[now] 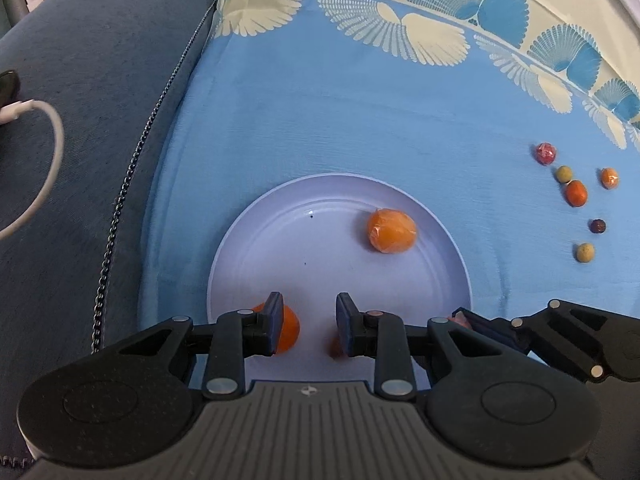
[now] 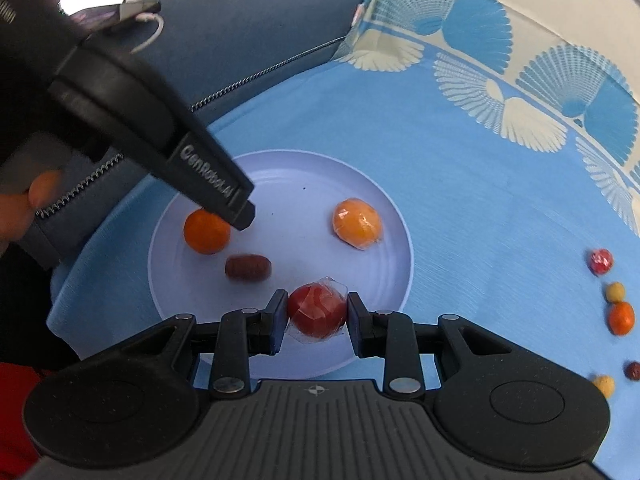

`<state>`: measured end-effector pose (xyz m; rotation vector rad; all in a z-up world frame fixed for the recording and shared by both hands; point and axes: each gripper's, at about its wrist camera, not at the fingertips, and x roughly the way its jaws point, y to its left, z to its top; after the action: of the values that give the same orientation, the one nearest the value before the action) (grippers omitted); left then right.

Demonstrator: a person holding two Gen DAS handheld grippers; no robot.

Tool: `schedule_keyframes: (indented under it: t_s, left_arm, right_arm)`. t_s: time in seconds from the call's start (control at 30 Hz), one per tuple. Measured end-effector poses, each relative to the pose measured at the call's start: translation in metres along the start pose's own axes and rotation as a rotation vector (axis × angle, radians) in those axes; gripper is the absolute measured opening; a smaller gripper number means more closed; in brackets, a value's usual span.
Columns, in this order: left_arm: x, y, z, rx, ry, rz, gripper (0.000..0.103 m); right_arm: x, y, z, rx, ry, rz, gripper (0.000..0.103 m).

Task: Organize fruits
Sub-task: 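Carry the red date and red plum to the plate and open both tools, then withdraw both open tools from the plate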

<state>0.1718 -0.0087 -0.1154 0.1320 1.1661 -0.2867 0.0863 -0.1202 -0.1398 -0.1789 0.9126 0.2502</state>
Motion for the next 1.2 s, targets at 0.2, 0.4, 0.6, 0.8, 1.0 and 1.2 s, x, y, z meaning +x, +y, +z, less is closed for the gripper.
schedule_keyframes:
  t_s: [0.2,0.4,0.6,0.8,1.0,1.2]
  left_arm:
    - [0.013,-0.001,0.005,0.01,0.01,0.015,0.032]
    - [-0.004,0.004,0.006,-0.004,-0.064,0.041,0.098]
    - [-0.035,0.008,-0.015,-0.018,-0.066,0.097,0.103]
    - [-0.063,0.01,-0.056,-0.054,-0.03,0.101,0.103]
    - [-0.09,0.001,-0.092,-0.052,-0.053,0.102,0.103]
    - [-0.115,-0.016,-0.106,-0.018,-0.115,0.087,0.103]
  right_arm:
    - [0.015,0.0,0.004,-0.012,0.012,0.011,0.033]
    - [0.005,-0.007,0.011,0.017,-0.018,0.009,0.079]
    - [-0.036,-0.015,-0.004,0.097,0.005,-0.019,0.095]
    - [-0.075,-0.009,-0.031,0.198,0.036,-0.01,0.098]
    - [-0.108,0.005,-0.043,0.182,-0.022,-0.046,0.099]
    - [-0.136,0.014,-0.048,0.17,-0.089,-0.08,0.1]
